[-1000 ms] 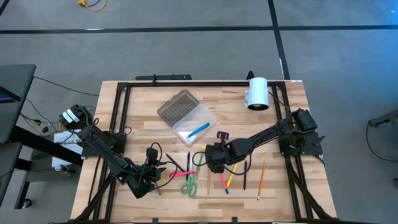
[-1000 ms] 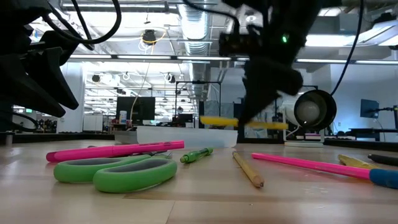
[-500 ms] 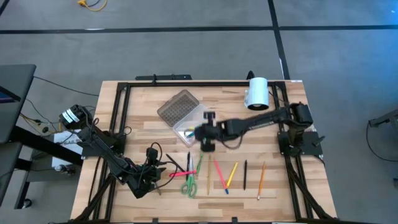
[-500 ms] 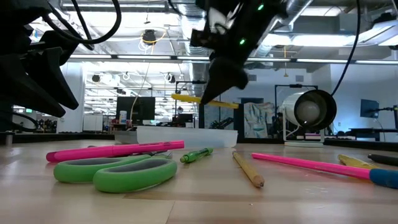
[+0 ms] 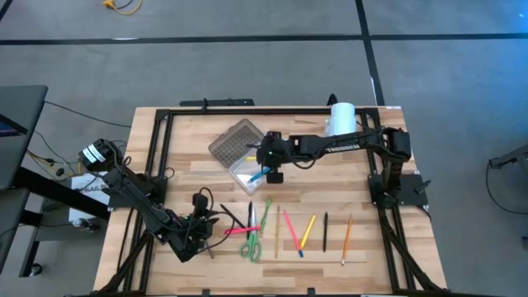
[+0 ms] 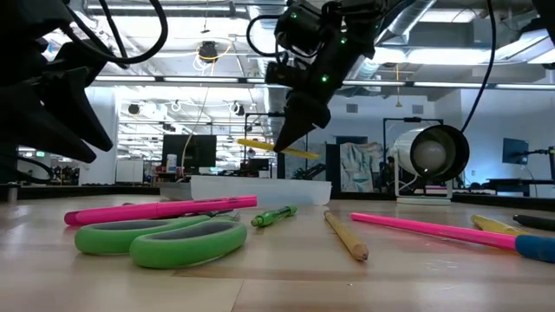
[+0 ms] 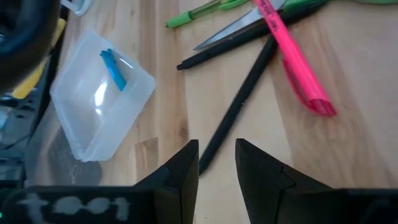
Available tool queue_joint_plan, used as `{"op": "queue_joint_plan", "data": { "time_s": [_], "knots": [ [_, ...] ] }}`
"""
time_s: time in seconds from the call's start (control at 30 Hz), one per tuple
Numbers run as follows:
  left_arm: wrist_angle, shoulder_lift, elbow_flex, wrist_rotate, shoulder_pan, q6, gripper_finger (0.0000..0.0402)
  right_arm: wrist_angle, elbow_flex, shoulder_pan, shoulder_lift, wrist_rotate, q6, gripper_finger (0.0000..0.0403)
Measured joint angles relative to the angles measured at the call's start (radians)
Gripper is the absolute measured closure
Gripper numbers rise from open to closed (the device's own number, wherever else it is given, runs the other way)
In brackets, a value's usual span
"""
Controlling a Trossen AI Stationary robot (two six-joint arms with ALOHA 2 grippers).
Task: Pick & place school supplies into a supply box
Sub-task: Put the left yellow pen into the transparent supply box
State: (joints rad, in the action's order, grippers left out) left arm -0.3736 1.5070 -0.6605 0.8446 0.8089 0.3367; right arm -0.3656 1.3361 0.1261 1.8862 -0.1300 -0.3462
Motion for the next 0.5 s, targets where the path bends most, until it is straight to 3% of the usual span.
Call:
{"op": "queue_joint_plan", "data": {
  "time_s": [0.1,0.5],
  "knots": [
    [-0.005,0.0,0.0,0.01,0.0,0.0,0.0306,0.021,0.0,0.0,0.0,0.042,0.002,0.0374],
    [-0.004,0.0,0.0,0.018,-0.019,0.0,0.0306,0.024,0.0,0.001,0.0,0.042,0.031,0.0307]
  ]
}}
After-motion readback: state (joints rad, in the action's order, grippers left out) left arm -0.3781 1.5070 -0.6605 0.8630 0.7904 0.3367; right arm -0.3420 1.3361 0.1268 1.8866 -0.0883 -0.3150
